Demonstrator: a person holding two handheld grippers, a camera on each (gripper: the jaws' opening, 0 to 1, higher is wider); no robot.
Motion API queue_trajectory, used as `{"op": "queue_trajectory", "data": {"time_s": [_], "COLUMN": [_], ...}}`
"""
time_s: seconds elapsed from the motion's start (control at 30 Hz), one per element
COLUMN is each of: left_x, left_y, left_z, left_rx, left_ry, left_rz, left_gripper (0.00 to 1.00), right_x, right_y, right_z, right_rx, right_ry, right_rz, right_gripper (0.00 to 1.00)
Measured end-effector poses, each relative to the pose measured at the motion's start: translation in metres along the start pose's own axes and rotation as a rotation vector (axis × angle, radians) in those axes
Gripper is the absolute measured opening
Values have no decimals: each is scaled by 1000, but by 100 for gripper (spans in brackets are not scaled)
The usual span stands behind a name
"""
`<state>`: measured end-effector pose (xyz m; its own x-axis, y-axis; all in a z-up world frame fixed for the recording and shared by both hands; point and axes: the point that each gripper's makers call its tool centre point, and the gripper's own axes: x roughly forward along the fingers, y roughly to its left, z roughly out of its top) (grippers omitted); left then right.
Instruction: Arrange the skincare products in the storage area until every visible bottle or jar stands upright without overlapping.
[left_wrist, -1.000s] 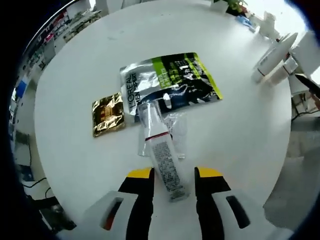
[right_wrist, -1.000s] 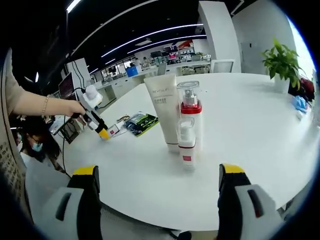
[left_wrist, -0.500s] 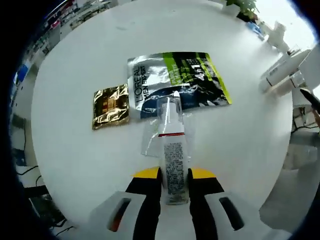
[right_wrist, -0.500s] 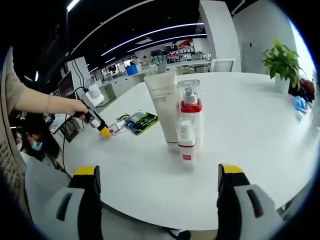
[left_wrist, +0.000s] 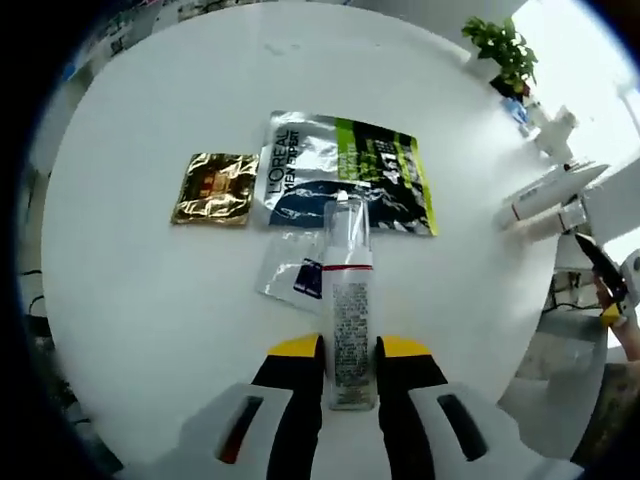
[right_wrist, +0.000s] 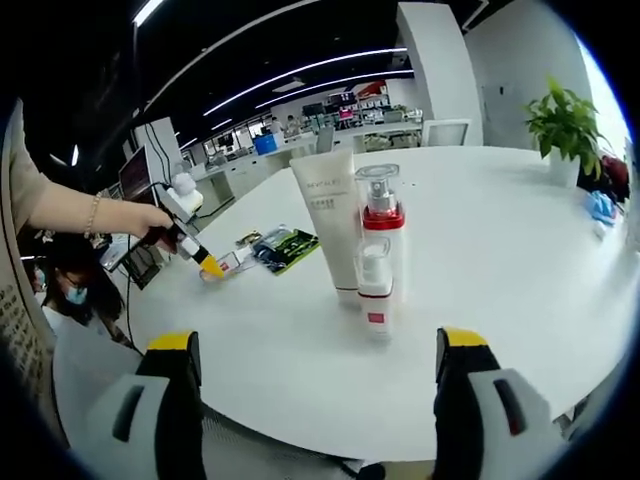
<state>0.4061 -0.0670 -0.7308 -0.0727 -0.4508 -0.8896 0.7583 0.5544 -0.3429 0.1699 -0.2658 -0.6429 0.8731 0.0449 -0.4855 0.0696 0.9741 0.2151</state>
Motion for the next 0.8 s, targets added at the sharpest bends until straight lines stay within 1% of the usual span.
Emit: {"op": "queue_trajectory", "data": {"time_s": [0.03,0.13,0.17,0.23,0.37,0.4,0.43,0.5,0.6,0.67,0.73,0.8], "left_x": [-2,-6,-8,-11,-17,-20,-21,-26,-35,-39,-45,-51], "left_y": [-6,-17,-23,-36,-58,-65,-69,-82,-105,-114,-125,-137], "left_z": [-1,-4,-5,-7,-12,-14,-14,-19,-23,-23,-24,-23], "left_rx": [-21,-32,-39,-69,-95,-87,-85,-85,-80,-81,-78,-75], "left_ry": [-12,-29,-40,-60,-98,-108,-112,-124,-155,-170,-190,-218], "left_rz": [-25,-55,-77,-123,-189,-209,-216,-242,-303,-332,-366,-405], "left_gripper": [17,17,17,17,17,17,17,17,17,17,17,17], "right_x": [-2,-7,-9,-13,-20,-21,-21,-22,-22,-22,-21,-20], "right_y": [3,7,9,16,32,38,42,50,64,71,84,97], "right_z": [1,1,1,1,5,7,9,16,28,35,42,48], "right_rx": [6,13,13,15,15,14,15,15,18,24,37,80], "right_ry": [-5,-11,-12,-13,-25,-31,-37,-57,-87,-107,-130,-150], "right_rz": [10,26,32,51,101,118,128,155,206,232,286,345], "right_gripper": [98,98,98,98,98,97,97,96,94,94,94,94]}}
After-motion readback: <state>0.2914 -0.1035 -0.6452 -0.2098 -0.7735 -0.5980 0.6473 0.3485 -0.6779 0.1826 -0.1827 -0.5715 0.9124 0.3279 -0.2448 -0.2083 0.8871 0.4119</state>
